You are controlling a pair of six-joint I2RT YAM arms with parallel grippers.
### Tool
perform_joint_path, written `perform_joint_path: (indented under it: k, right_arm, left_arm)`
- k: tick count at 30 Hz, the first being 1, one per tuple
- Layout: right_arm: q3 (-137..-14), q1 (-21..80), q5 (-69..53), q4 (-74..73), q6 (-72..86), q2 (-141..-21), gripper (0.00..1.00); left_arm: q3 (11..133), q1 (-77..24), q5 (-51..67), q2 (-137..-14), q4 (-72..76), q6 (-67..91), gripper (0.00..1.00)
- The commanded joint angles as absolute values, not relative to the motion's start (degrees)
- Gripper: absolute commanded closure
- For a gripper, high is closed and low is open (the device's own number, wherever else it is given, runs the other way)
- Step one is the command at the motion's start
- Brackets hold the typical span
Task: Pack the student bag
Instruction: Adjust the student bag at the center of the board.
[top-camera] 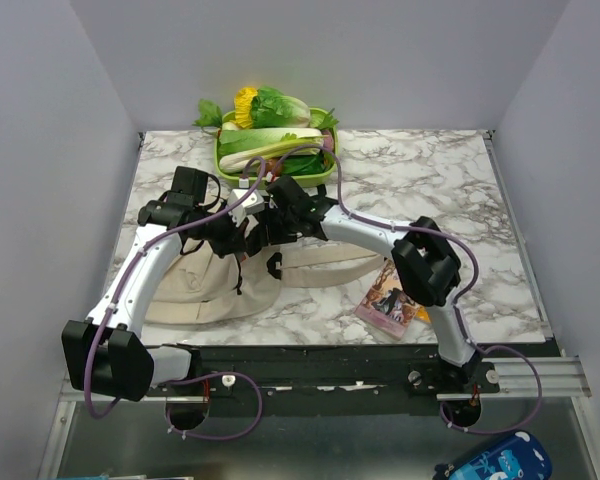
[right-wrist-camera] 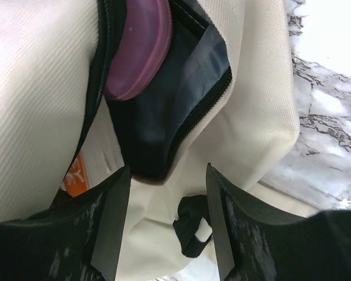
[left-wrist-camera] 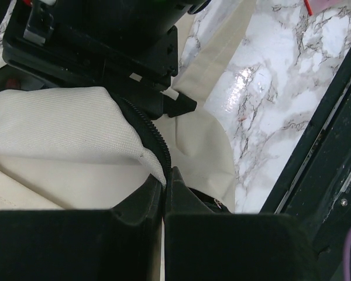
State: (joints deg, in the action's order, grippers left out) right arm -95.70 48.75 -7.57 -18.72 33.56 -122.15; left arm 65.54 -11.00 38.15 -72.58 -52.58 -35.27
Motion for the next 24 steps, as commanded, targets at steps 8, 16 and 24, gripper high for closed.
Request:
perform_joint_path:
  k: [8,16,24]
  right_arm:
    - [-107.05,49.75,-4.13,-26.19,33.93,-132.19,0.62]
    - [-99.69,49.66,-3.6,-25.49,26.12,-121.04,0.99]
    - [-92.55,46.5,-13.0,-25.66,16.88,-110.05,0.99]
  left_arm:
    - [64.95,-11.07,39.9,-70.49,-51.15,-35.42,0.96]
    - [64.42,-11.07,38.85,-70.84,-51.15,-36.3,0.96]
    - [63.81,-11.07,38.5,-71.54,-51.06,-36.39,0.96]
